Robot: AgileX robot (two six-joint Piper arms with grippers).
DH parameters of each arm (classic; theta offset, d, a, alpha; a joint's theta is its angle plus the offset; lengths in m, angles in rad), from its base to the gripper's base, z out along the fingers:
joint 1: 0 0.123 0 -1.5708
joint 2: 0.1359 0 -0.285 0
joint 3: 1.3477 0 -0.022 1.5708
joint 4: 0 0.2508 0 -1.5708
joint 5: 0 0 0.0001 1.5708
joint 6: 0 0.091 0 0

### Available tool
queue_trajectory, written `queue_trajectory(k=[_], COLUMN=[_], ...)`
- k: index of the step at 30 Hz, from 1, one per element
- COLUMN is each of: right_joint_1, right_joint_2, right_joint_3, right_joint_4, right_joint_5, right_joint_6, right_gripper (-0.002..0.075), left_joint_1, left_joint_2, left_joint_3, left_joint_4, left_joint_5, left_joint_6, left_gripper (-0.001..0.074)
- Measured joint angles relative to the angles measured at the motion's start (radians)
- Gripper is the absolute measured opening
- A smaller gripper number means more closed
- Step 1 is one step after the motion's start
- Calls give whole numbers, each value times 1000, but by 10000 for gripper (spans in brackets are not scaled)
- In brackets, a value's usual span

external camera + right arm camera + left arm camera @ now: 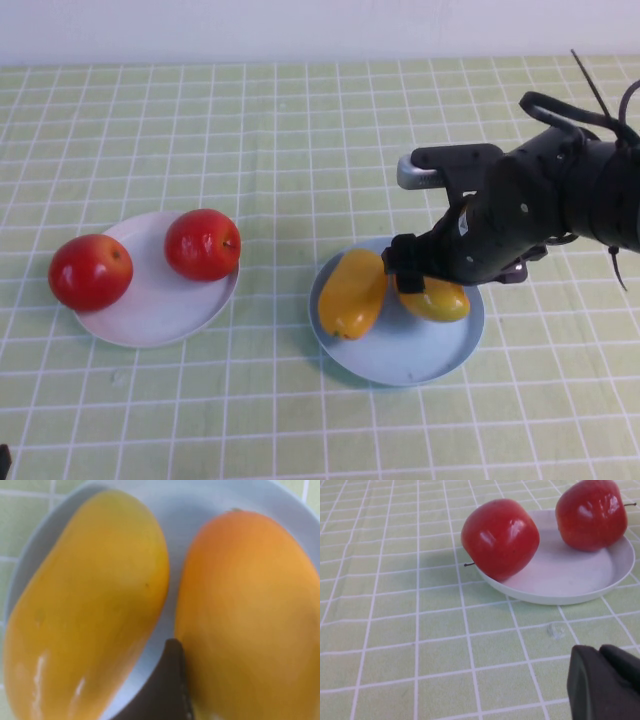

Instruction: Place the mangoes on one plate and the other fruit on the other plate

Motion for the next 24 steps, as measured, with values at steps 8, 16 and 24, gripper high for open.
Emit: queue_trajectory(k=[8,16,24], right_joint_1=[14,62,68], right_joint_2=[-140,-456,-718], right_joint_3=[8,86,251], right_joint_4=[0,0,18], right_joint_5=[75,247,319], right_joint_6=[0,-38,-86], right_gripper=[587,66,-10], left_joint_1=[0,0,0], left_joint_2=[0,0,0], left_joint_3=[0,0,0], left_joint_4=[0,0,0], left_joint_5=[0,0,0], left_joint_6=[0,0,0], left_gripper=[-2,-2,-2])
